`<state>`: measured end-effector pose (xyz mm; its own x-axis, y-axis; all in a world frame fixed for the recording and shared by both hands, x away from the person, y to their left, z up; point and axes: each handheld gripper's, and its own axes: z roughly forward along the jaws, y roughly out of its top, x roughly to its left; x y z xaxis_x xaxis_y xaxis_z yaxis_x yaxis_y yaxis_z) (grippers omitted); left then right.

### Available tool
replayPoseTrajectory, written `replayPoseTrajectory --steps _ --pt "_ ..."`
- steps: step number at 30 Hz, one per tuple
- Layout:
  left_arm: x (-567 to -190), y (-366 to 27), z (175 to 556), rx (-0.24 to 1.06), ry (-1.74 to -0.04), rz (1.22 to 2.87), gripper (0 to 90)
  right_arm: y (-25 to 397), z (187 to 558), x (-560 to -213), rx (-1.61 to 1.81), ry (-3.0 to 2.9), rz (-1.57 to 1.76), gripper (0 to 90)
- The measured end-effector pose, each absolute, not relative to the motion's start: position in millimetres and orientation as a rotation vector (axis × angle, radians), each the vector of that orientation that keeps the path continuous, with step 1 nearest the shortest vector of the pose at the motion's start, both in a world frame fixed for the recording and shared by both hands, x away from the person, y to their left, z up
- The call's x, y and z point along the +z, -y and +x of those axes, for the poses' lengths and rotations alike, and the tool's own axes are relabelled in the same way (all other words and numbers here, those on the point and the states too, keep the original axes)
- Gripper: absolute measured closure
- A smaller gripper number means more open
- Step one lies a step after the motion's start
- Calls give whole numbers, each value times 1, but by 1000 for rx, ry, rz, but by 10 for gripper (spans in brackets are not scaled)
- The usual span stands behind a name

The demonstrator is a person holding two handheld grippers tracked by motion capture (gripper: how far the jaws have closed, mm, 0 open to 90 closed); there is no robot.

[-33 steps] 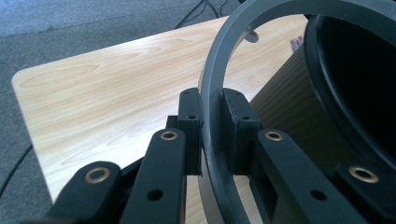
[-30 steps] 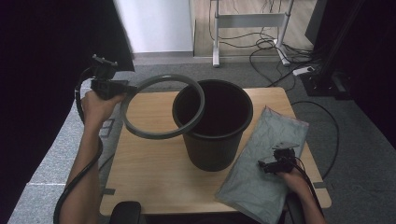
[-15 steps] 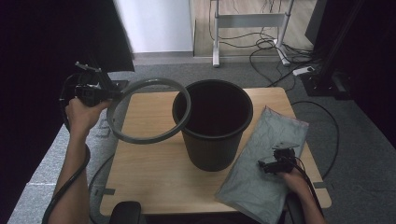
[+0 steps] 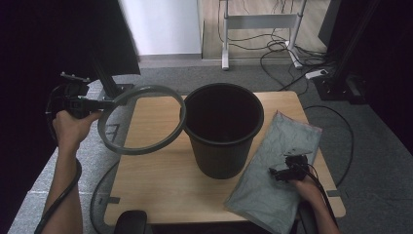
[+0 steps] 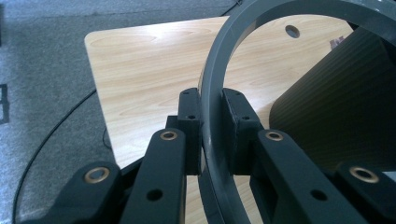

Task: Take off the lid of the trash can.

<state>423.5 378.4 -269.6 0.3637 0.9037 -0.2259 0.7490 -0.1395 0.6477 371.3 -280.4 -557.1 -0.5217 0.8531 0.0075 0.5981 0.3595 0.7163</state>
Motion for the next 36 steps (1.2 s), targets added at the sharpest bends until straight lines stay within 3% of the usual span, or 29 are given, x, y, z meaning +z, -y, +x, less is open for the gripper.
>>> replayPoseTrajectory --steps 14,36 --pt "-289 -402 409 274 -1465 1894 785 280 371 -557 958 -2261 1271 0" --pt "-358 -390 405 217 -1448 1919 787 281 371 -557 957 -2261 1271 0"
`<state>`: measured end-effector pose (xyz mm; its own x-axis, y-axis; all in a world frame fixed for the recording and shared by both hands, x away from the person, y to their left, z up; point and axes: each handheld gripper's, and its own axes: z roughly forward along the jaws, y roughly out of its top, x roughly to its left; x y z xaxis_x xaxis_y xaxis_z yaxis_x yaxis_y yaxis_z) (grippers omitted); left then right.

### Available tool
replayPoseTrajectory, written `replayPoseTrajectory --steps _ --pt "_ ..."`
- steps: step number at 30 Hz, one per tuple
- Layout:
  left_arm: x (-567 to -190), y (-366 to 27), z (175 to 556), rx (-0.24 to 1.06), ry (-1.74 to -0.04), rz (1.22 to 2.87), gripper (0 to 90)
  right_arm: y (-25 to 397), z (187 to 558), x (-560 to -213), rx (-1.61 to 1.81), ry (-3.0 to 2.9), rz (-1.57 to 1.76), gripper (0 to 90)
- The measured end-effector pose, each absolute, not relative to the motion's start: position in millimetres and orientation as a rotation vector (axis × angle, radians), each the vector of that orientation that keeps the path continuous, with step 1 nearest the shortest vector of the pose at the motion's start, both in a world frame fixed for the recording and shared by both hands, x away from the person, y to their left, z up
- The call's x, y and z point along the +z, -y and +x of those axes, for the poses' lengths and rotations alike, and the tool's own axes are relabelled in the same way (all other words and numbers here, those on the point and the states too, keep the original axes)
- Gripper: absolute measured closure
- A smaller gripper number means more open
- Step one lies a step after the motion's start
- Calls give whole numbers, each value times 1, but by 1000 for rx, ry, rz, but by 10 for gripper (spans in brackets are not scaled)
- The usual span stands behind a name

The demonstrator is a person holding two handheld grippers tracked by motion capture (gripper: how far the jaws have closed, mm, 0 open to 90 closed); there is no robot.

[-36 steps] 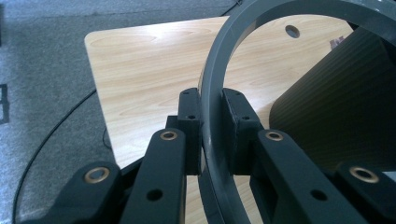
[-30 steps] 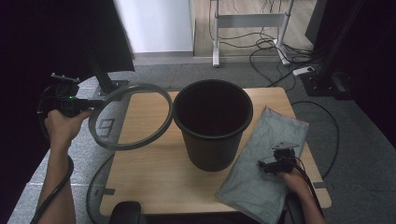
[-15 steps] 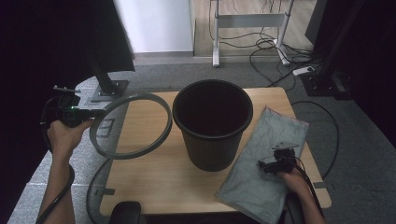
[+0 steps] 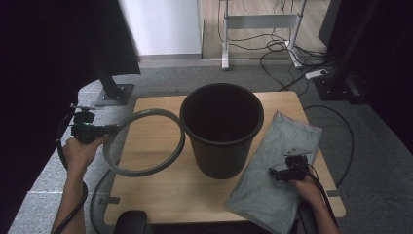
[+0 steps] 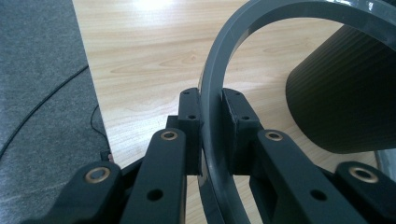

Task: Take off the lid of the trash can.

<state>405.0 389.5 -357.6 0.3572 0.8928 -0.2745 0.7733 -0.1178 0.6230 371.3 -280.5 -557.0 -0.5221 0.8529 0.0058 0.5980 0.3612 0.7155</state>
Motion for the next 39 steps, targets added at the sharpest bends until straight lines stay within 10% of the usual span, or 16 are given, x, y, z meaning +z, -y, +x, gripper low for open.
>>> replayPoseTrajectory --steps 39 --pt "-467 -381 397 213 -1486 1911 787 280 371 -557 958 -2260 1271 0"
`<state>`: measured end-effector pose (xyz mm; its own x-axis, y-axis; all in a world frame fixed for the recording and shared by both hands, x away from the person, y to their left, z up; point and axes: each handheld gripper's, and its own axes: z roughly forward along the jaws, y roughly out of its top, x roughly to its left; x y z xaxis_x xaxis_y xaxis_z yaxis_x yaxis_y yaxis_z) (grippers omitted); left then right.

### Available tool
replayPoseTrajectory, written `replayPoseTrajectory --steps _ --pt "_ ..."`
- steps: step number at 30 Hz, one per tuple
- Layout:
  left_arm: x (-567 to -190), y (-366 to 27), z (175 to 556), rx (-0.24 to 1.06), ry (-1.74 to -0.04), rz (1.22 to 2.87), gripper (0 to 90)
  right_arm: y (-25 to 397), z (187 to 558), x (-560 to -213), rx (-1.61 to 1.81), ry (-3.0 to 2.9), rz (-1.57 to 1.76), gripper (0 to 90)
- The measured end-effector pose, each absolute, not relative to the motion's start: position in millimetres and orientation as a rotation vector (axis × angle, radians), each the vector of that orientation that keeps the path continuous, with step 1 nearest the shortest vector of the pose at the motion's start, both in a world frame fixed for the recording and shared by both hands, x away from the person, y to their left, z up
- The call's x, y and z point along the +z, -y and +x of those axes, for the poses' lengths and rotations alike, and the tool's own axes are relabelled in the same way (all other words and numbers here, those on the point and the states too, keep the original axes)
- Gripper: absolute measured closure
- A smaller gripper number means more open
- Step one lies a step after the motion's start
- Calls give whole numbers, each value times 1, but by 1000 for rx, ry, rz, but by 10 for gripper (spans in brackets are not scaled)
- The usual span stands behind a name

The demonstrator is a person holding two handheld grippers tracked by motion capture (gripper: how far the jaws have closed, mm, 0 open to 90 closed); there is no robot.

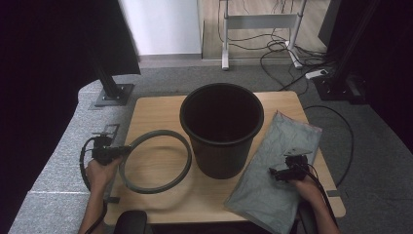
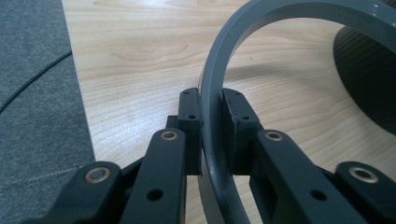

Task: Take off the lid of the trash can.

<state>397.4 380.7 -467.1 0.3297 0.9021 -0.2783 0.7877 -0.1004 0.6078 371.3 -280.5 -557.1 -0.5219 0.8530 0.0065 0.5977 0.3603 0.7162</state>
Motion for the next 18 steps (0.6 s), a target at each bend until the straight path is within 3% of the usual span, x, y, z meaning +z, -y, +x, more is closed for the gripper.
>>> replayPoseTrajectory --steps 18 --pt "-516 -365 398 219 -1526 1954 786 280 371 -557 960 -2260 1272 0"
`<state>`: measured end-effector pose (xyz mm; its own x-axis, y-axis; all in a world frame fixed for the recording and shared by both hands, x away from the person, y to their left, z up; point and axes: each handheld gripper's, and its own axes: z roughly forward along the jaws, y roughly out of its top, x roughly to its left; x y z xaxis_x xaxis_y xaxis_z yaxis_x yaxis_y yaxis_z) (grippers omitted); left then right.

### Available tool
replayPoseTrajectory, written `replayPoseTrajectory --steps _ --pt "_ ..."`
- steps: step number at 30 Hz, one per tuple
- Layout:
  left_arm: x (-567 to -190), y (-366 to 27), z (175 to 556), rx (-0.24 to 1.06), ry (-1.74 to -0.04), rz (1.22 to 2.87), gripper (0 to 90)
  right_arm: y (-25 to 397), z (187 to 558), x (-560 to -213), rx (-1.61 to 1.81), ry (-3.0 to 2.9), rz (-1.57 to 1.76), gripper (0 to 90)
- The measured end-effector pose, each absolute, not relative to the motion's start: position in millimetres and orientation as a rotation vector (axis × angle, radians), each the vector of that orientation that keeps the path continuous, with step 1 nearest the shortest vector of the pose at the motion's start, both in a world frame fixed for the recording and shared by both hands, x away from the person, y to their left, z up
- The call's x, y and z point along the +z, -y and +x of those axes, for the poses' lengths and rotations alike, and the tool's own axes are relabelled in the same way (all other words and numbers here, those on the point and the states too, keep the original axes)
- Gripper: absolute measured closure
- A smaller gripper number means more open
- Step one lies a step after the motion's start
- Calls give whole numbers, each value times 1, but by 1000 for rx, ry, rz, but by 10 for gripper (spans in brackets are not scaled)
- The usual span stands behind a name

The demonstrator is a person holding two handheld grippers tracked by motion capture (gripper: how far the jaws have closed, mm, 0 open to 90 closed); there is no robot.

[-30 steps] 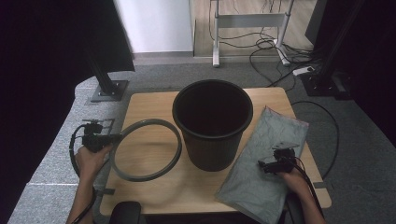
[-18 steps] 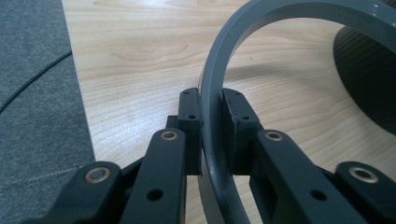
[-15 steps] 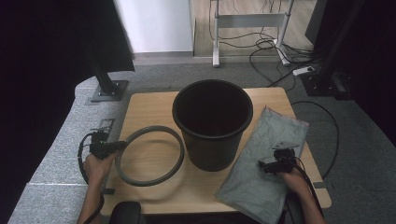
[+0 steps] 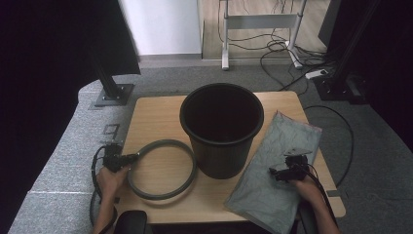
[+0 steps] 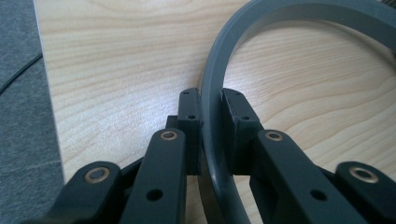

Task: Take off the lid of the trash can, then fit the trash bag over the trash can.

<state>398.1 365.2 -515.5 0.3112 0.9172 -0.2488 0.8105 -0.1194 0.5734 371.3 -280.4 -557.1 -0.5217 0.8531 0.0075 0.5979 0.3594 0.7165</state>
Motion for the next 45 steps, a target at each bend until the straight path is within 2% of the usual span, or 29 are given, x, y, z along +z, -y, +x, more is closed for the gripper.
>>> replayPoseTrajectory --steps 7,12,18,25,26,27,33,45 --pt "-526 -362 394 252 -1514 1981 775 280 371 -557 959 -2260 1272 0" --pt "-528 -358 392 290 -1489 2021 726 280 371 -557 959 -2260 1271 0" --pt "-531 -350 387 334 -1432 2034 519 280 371 -557 959 -2260 1272 0" --pt "-537 -331 380 437 -1339 2123 214 280 371 -557 959 -2259 1274 0" --pt "-538 -328 379 447 -1334 2136 214 280 371 -557 959 -2258 1274 0" --pt "-540 -323 378 450 -1347 2130 137 280 371 -557 959 -2258 1274 0" --pt "-546 -319 374 448 -1305 2135 7 280 371 -557 958 -2258 1275 0" --pt "-547 -319 372 454 -1299 2128 0 280 371 -557 958 -2258 1274 0"
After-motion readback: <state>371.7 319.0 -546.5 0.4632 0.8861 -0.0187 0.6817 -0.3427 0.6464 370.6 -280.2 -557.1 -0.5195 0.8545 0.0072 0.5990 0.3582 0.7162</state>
